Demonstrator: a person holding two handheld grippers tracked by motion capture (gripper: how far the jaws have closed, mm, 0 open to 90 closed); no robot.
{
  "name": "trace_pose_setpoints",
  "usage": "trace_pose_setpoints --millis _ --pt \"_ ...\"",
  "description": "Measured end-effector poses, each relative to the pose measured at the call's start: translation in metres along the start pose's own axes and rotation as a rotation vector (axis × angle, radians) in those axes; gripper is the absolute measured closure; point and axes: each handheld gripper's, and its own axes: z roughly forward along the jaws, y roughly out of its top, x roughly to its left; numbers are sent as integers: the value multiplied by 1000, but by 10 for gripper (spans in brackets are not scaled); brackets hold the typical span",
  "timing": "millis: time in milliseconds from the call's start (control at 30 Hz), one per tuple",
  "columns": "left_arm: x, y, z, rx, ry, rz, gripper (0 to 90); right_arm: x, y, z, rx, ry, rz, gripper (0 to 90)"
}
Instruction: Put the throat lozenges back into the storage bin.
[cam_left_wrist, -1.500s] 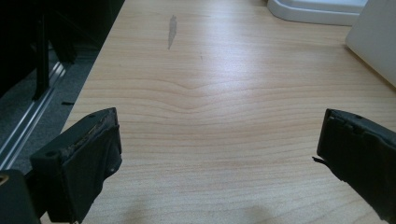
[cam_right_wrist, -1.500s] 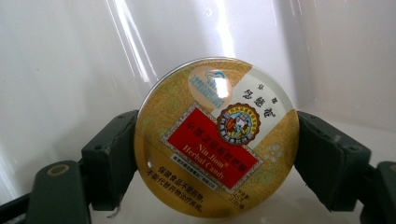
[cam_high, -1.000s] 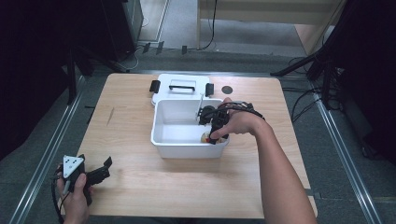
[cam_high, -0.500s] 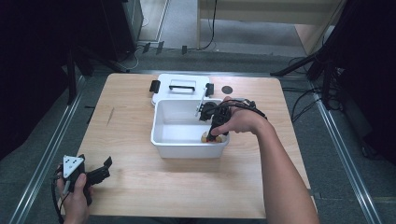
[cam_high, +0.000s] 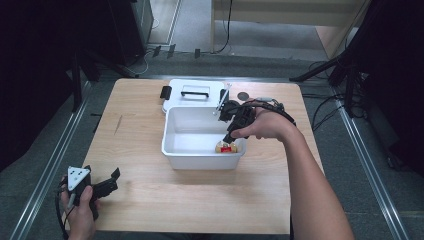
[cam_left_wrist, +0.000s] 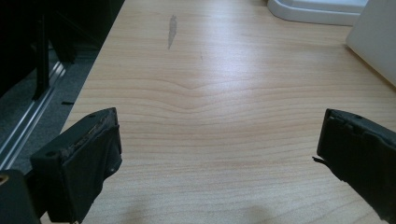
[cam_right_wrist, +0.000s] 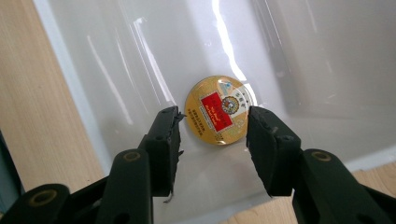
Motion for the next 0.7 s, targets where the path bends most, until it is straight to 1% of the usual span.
trace_pose_setpoints --millis 133,167,200,233,433,700 --pt "0 0 0 0 1 1 2 1 -2 -9 -9 7 1 594" --pt "0 0 0 0 1 1 2 2 -2 -12 -6 12 8 599" --pt "0 0 0 1 2 1 2 2 -3 -13 -9 14 1 603" --pt "0 0 0 0 2 2 2 3 -3 -16 -5 11 7 604" --pt "0 0 0 3 3 3 2 5 -8 -31 -20 1 12 608" --pt "0 0 0 3 3 3 2 2 -22 -47 -29 -13 42 608"
